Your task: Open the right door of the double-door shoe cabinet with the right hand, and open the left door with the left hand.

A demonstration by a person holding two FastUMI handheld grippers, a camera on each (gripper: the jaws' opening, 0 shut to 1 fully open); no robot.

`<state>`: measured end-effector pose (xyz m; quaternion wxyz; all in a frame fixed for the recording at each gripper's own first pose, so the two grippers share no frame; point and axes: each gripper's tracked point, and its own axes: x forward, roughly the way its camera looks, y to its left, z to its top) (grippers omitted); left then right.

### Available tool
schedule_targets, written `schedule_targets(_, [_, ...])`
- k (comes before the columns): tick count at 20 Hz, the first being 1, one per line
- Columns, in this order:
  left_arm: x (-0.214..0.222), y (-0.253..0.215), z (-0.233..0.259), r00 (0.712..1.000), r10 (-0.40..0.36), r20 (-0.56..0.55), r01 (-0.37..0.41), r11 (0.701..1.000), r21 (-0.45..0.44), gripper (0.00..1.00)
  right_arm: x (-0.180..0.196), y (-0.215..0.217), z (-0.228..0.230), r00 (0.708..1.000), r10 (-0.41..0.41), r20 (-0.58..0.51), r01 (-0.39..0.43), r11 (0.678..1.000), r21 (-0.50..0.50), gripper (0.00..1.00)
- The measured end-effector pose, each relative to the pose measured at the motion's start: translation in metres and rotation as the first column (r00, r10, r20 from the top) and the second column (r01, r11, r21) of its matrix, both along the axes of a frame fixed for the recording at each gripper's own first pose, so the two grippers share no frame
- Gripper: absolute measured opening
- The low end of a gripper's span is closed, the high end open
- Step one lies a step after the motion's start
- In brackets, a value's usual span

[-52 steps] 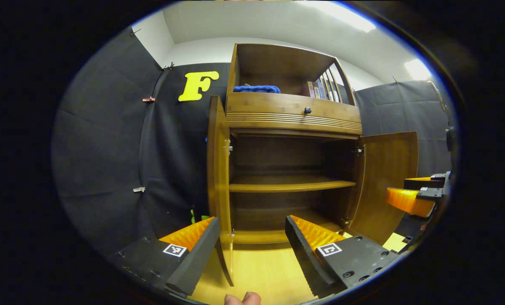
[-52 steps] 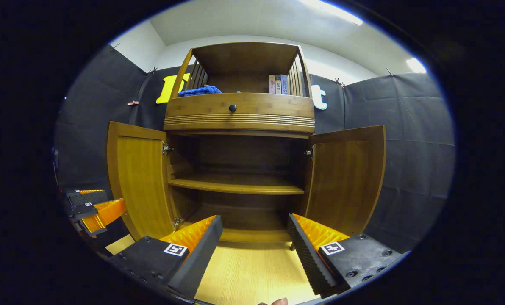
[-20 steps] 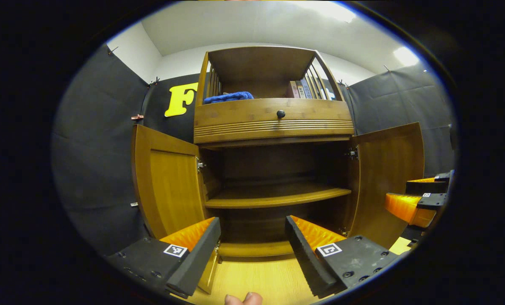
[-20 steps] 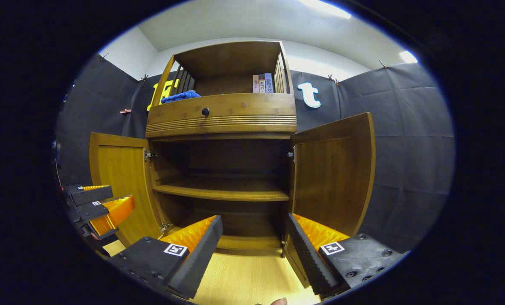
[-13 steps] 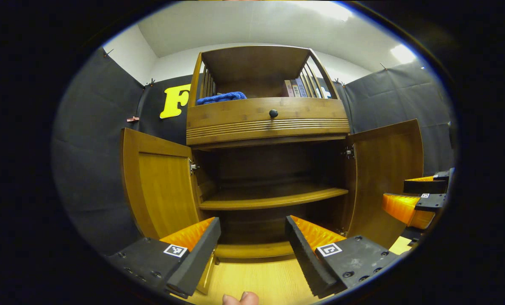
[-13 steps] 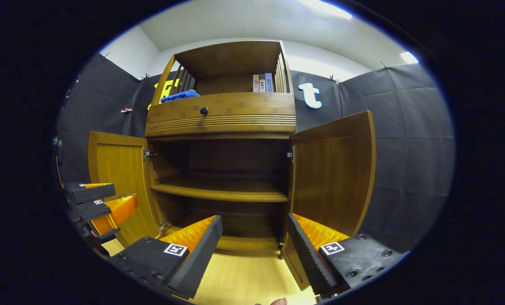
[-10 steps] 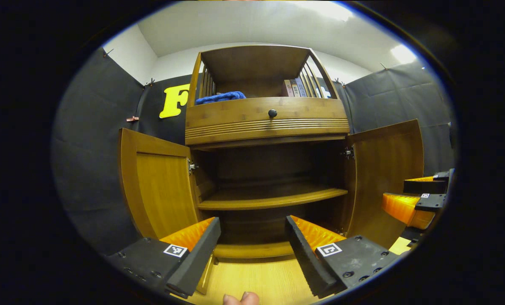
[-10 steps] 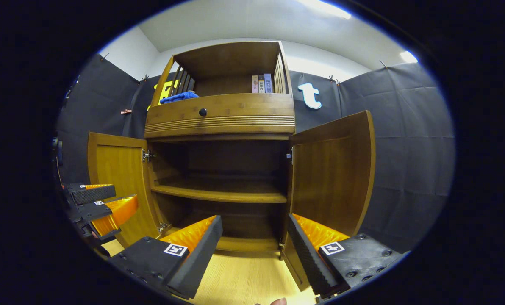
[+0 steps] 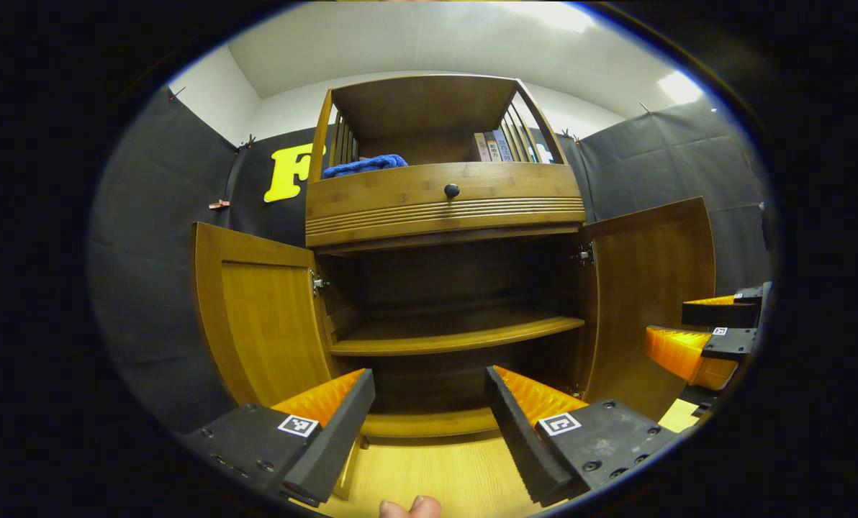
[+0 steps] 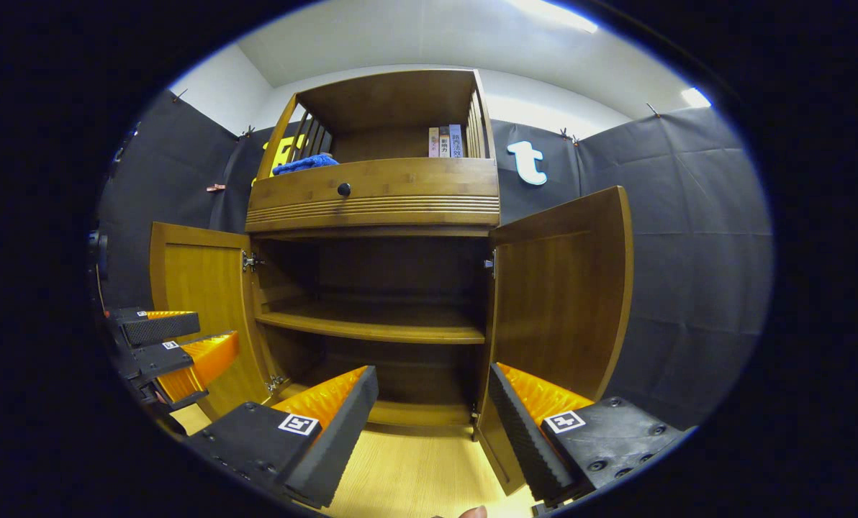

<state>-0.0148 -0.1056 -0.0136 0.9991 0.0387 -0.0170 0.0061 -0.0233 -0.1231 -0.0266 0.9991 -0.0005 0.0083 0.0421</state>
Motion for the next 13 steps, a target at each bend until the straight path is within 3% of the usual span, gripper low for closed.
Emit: schedule_targets(13, [0.0029,-0.0060,0.0029,1.000,-0.010,0.005,0.010,1.000,0.003,0.95,0.0022,-0.0032,0.0019,1.000,0.001,0.006,-0.001,1.000,-0.006,0.96])
